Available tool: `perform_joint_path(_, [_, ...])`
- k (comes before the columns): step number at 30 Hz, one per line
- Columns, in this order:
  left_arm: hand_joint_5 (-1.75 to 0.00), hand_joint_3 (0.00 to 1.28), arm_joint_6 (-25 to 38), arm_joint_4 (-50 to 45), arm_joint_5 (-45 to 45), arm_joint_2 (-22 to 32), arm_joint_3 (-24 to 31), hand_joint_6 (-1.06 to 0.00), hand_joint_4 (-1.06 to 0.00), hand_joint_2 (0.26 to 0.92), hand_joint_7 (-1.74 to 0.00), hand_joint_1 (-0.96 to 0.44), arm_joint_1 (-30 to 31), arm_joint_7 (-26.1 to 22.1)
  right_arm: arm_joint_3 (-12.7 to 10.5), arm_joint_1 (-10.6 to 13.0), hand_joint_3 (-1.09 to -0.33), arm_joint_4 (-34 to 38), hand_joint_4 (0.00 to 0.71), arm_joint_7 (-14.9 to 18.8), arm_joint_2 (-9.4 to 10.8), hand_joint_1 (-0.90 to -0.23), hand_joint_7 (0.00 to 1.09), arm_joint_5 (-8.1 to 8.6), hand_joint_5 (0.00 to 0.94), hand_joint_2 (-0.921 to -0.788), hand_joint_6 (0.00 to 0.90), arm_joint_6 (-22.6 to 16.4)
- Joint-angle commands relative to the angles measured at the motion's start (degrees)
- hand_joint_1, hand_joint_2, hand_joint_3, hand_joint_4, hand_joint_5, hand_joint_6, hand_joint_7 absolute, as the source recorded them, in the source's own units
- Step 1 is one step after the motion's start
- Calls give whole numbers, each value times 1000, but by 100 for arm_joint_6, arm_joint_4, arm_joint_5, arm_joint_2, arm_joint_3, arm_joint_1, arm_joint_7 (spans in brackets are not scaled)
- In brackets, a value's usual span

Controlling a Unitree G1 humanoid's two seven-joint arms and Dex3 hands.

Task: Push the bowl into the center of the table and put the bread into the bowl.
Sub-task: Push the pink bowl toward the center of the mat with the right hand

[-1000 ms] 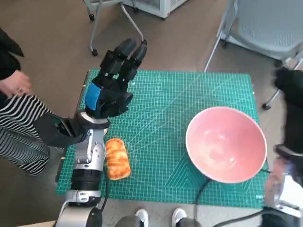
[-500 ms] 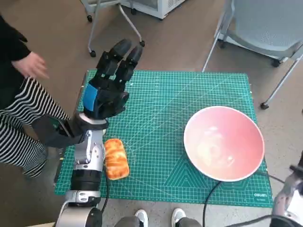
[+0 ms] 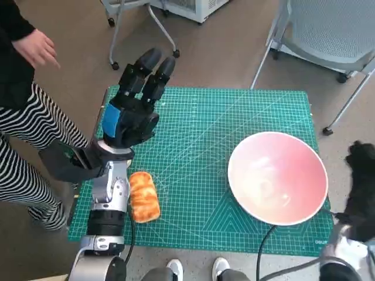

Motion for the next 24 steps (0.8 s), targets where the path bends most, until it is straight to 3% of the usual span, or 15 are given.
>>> perform_joint_path(1, [-155,310,2,7,-16,62,6,1,-79,921,-553,-658,25,-31,31,-146,-820,468,171,117,196,-551,395,81,2,-921,104,280])
perform_joint_path(12, [-134,315,28,-152,-22,202,20,1,-75,921,-503,-649,155,-124,61,-512,-809,804,170,365,593,-572,372,197,1,-921,133,773])
perform_joint_path(24, [-101,365,-10,-308,37,379,27,1,-60,921,-422,-636,305,-75,179,-896,-827,755,171,690,941,-575,363,189,3,-921,150,849])
